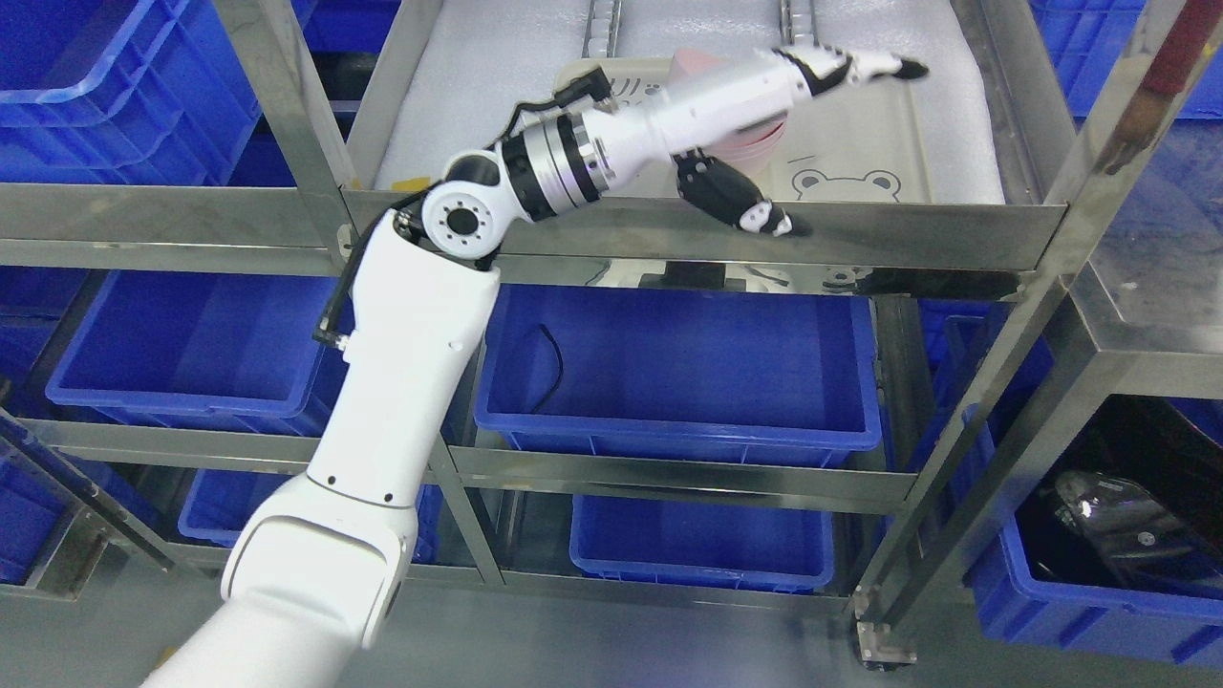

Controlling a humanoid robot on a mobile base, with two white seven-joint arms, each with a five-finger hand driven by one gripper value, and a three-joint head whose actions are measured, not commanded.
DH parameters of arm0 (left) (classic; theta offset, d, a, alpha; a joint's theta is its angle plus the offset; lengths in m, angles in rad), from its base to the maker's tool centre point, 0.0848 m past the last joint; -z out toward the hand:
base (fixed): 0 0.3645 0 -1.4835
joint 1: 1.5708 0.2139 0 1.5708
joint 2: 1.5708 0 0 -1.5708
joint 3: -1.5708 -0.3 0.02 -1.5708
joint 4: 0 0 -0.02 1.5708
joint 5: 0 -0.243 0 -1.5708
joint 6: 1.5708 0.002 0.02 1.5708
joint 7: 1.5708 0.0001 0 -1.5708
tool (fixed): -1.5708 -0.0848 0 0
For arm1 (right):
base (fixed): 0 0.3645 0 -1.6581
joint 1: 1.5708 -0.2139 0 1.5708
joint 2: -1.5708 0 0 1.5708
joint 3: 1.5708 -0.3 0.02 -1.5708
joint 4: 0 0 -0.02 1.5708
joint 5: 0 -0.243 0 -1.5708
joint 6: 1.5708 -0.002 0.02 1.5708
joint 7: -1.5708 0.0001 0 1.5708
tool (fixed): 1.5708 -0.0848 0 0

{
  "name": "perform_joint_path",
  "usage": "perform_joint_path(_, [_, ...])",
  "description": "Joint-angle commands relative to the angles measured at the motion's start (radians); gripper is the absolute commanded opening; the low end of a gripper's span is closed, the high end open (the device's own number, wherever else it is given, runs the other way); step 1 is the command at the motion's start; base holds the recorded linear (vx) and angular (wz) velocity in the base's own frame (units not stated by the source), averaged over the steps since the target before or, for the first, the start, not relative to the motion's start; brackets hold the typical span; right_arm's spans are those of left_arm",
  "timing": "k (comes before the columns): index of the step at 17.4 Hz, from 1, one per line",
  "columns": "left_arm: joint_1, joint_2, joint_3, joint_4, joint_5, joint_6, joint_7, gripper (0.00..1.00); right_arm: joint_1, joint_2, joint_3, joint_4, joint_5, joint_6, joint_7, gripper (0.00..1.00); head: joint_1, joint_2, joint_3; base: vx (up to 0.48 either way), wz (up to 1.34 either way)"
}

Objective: Stack pink IKEA bowl on shelf middle layer

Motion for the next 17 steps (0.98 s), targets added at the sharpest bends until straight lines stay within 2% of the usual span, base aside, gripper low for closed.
perform_joint_path(1, [0.223, 0.017, -0.291, -0.107, 0.002, -0.092, -0.052, 0.98, 0.023, -0.017, 0.000, -0.017, 0.000, 0.001, -0.001, 1.00, 0.0000, 0.000, 0.000, 0.000, 0.00])
perform_joint_path(4, [0.308, 0.017, -0.258, -0.105, 0.002, -0.111, -0.052, 0.98, 0.023, -0.017, 0.000, -0.017, 0.000, 0.001, -0.001, 1.00, 0.0000, 0.000, 0.000, 0.000, 0.00])
perform_joint_path(7, [0.421, 0.017, -0.097, -0.078, -0.001, -0.111, -0.043, 0.98, 0.023, -0.017, 0.000, -0.017, 0.000, 0.001, -0.001, 1.00, 0.0000, 0.000, 0.000, 0.000, 0.00])
perform_joint_path(9, [0.503, 0.017, 0.061, -0.014, 0.000, -0.111, -0.043, 0.98, 0.023, -0.017, 0.000, -0.017, 0.000, 0.001, -0.001, 1.00, 0.0000, 0.000, 0.000, 0.000, 0.00])
perform_joint_path(13, [0.593, 0.017, 0.222, 0.172, 0.010, -0.071, -0.013, 0.98, 0.023, -0.017, 0.000, -0.017, 0.000, 0.001, -0.001, 1.00, 0.0000, 0.000, 0.000, 0.000, 0.00])
perform_joint_path(15, [0.595, 0.017, 0.273, 0.278, 0.031, -0.068, 0.111, 0.99, 0.023, -0.017, 0.000, -0.017, 0.000, 0.001, -0.001, 1.00, 0.0000, 0.000, 0.000, 0.000, 0.00])
perform_joint_path(17, [0.595, 0.017, 0.301, 0.355, 0.043, -0.025, 0.316, 0.99, 0.023, -0.017, 0.000, -0.017, 0.000, 0.001, -0.001, 1.00, 0.0000, 0.000, 0.000, 0.000, 0.00])
